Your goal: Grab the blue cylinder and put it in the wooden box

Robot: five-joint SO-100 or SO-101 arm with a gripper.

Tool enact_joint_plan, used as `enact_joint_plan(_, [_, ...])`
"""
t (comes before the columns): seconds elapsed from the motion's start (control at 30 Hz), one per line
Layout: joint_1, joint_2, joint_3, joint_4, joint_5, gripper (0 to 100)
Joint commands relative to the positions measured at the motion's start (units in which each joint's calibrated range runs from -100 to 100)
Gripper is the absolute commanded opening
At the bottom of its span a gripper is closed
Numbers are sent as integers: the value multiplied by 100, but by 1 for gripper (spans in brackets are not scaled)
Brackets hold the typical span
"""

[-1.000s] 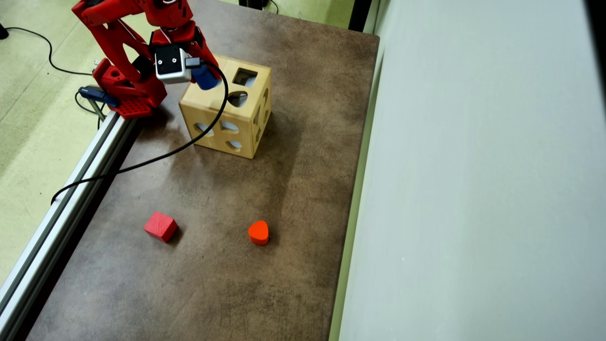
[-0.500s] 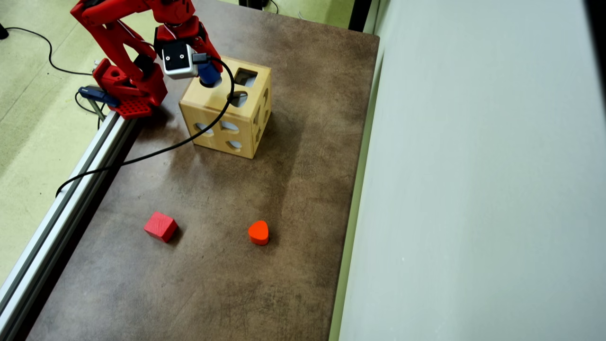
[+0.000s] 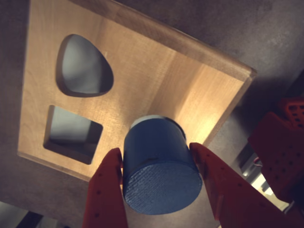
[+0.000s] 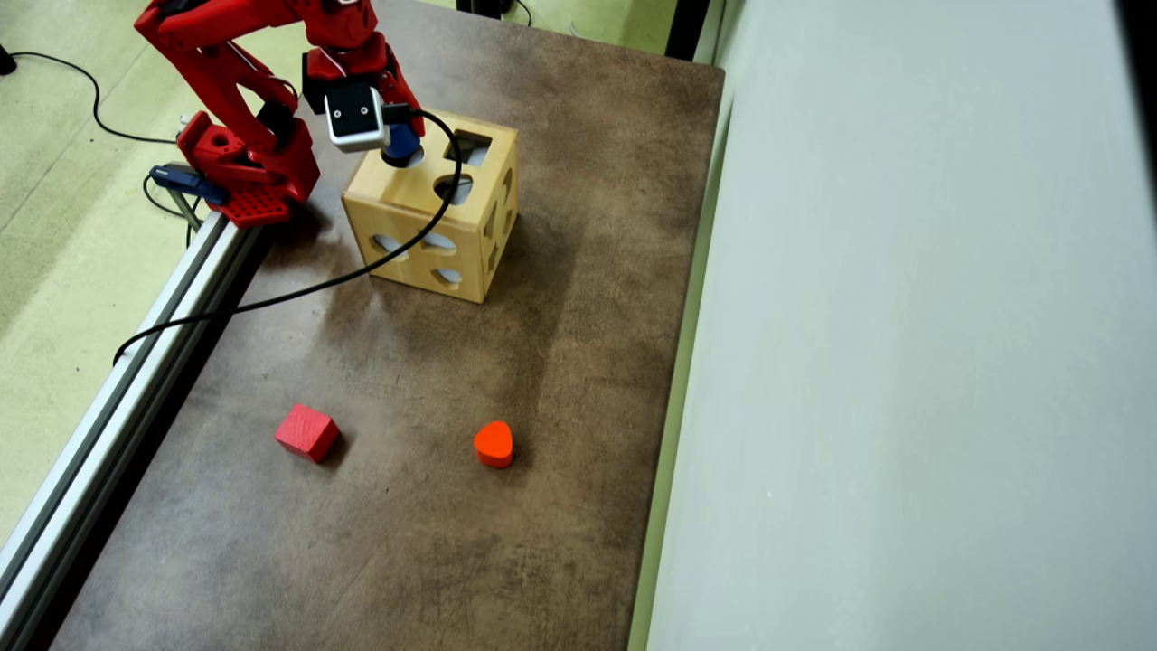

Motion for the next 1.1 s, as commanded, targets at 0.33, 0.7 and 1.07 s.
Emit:
enact_joint_plan(0.33, [-287,126,-18,-55,-20,7])
enact_joint_plan(0.7, [-213,380,-18,-55,-20,7])
enact_joint_plan(1.07, [-198,372,600,-63,-15,7])
